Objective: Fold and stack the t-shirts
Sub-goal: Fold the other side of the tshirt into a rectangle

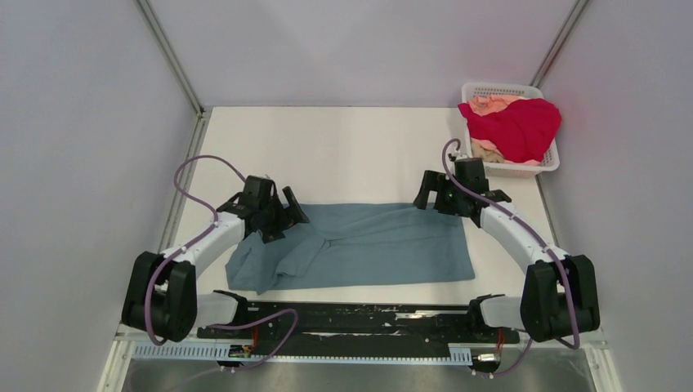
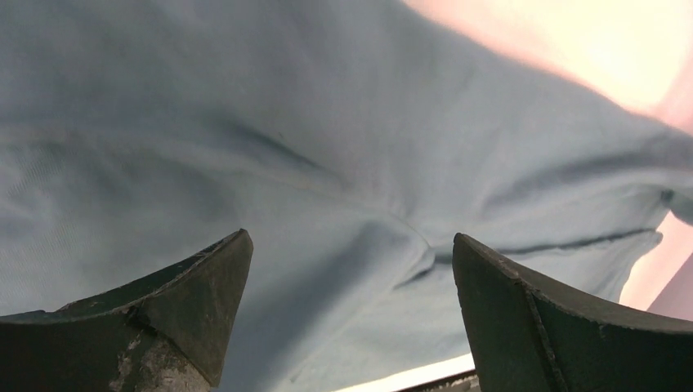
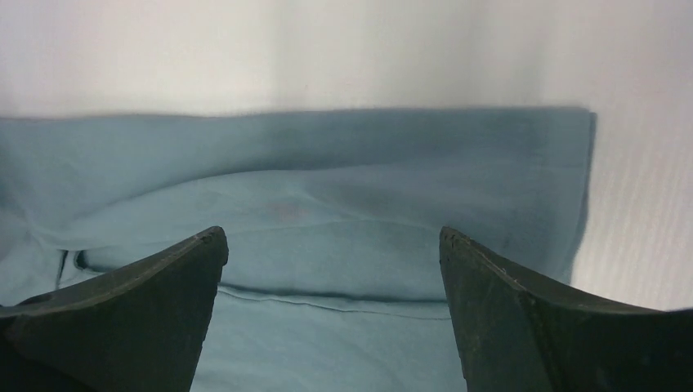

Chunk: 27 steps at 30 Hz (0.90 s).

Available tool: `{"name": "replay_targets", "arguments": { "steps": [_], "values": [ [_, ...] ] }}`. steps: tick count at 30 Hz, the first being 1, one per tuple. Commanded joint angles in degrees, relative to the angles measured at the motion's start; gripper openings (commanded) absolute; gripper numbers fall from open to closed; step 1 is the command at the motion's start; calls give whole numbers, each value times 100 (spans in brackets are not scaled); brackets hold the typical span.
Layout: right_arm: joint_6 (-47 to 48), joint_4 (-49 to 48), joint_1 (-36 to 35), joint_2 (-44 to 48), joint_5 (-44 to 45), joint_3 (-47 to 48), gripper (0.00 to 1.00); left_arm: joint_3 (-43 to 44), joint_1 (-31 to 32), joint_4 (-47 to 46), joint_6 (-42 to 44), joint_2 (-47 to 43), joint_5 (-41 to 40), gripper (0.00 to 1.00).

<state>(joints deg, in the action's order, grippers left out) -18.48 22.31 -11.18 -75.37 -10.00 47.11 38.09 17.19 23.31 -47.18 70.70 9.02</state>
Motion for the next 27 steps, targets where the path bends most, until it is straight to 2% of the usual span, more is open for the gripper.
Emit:
{"name": "replay_targets", "arguments": {
  "steps": [1, 4, 8, 12, 14, 19, 24, 27],
  "values": [
    [71, -12, 13, 691, 752, -160, 100, 33, -265, -820, 282, 380, 51, 100],
    [-7, 43, 39, 1182, 1441, -498, 100, -7, -288, -873, 343, 446, -105, 100],
    [-100, 24, 166, 1391, 1572, -896, 100, -92, -310, -977, 363, 468, -207, 100],
    [-153, -96, 296, 938, 1593, -904, 99, -66, -350, -1066, 399, 604, -185, 100],
    [-265, -204, 470, 610, 1397, -824, 96, -71, -349, -1115, 402, 671, -165, 100],
    [-263, -699, 577, 100, 468, -715, 78, -69, -356, -1112, 426, 760, -167, 100],
    [-113, -746, 574, 89, 424, -746, 52, -96, -365, -1114, 445, 768, -228, 100],
    [-28, -754, 573, 102, 520, -725, 34, -79, -374, -1118, 467, 785, -212, 100]
  ]
}}
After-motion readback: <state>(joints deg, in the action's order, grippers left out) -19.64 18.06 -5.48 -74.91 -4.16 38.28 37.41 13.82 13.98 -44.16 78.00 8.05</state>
